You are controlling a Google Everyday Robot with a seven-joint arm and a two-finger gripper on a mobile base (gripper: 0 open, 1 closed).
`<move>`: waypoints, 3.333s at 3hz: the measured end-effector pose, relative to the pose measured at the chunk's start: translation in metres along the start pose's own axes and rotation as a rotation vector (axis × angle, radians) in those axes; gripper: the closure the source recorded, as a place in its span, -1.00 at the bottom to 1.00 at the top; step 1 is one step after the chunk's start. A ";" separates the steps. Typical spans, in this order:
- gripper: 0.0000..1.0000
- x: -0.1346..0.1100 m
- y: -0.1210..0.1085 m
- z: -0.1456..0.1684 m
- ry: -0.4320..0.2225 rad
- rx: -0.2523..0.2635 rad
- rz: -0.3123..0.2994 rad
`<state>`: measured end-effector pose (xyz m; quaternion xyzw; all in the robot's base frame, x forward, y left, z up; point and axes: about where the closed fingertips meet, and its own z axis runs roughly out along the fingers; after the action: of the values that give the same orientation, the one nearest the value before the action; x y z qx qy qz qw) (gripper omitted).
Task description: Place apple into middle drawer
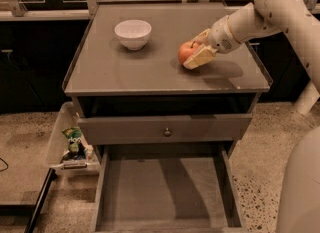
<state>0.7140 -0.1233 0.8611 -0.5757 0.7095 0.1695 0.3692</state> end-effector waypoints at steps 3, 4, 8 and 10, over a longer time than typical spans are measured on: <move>1.00 0.013 0.086 -0.080 -0.036 0.118 -0.024; 1.00 0.043 0.142 -0.092 -0.009 0.127 0.026; 1.00 0.072 0.145 -0.043 0.048 0.083 0.099; 1.00 0.119 0.192 -0.021 0.127 0.056 0.141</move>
Offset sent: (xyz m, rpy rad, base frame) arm -0.1213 -0.0541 0.0302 0.0060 -0.1181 -0.0635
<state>0.5187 -0.1660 0.7539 -0.5235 0.7748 0.1382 0.3265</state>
